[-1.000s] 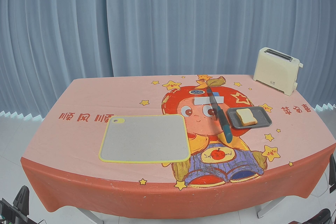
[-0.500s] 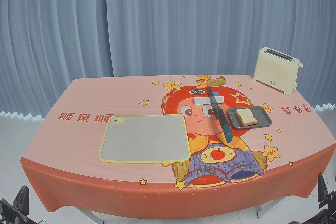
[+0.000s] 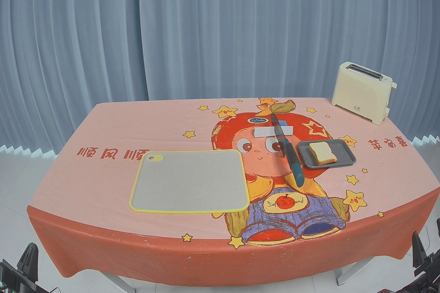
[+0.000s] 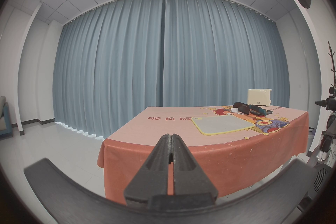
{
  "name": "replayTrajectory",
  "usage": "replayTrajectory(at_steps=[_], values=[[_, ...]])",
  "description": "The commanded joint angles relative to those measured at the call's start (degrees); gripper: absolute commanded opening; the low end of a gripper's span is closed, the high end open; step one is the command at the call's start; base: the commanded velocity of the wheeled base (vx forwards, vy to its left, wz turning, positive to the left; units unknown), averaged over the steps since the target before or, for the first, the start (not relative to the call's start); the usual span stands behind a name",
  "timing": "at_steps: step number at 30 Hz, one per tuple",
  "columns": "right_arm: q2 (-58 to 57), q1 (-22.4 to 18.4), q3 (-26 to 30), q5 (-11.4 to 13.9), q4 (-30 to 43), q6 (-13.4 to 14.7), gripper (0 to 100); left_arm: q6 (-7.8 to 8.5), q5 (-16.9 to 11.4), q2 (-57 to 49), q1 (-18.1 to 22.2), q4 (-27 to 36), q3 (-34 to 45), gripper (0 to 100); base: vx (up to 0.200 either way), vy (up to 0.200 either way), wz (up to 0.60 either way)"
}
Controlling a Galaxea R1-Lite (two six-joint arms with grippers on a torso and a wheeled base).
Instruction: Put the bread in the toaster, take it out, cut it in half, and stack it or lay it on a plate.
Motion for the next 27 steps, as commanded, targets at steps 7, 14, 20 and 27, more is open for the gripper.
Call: replayTrajectory(at_steps=[7,14,20,27], values=[[-2.9,4.5,1.0,3.2,-1.4,-1.1,100,-0.04,0.0,-0.9,0.0,0.0,1.0,0,0.000,0.000,0.00],[-3.5,3.7,1.0,-0.5,-1.6,-0.2,100,-0.04,0.0,-0.9,0.0,0.0,1.0,0,0.000,0.000,0.00],[-3.5,3.9,1.0,-0.8,-1.5,0.2,100,-0.04,0.0,-0.9,0.0,0.0,1.0,0,0.000,0.000,0.00],[-3.5,3.8,1.0,-0.7,-1.5,-0.1,100,-0.04,0.0,-0.9,0.0,-0.1,1.0,0,0.000,0.000,0.00]])
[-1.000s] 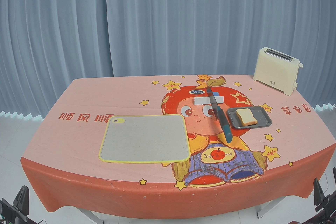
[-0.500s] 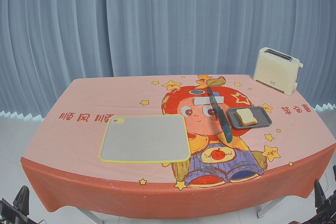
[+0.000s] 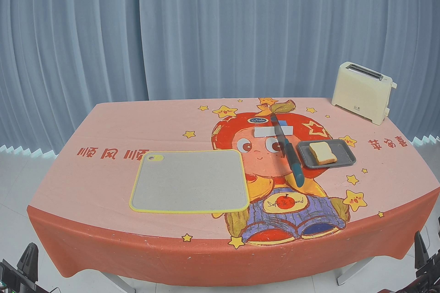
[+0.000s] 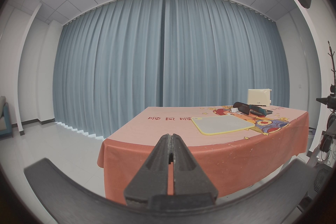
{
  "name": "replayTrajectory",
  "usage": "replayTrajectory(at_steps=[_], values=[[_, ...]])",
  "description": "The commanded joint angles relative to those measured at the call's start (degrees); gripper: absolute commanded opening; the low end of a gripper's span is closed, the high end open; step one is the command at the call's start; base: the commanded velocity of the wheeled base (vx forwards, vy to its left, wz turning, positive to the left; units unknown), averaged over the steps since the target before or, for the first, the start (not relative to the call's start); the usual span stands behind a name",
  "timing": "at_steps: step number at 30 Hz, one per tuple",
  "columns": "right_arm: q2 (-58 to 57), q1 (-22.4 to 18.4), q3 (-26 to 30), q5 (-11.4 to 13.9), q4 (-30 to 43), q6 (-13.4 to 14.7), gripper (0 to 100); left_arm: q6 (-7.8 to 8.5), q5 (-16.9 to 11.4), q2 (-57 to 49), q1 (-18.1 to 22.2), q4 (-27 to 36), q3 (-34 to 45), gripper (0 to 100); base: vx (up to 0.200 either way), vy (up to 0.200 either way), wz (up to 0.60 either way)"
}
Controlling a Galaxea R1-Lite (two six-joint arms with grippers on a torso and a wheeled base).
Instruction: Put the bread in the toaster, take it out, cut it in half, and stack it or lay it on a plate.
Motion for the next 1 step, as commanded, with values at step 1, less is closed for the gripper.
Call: replayTrajectory(at_steps=[1], values=[[-1.0,0.0,1.0,0.0,0.0,-0.1,100,0.05,0.0,-0.9,0.0,-0.1,1.0,0,0.000,0.000,0.00]])
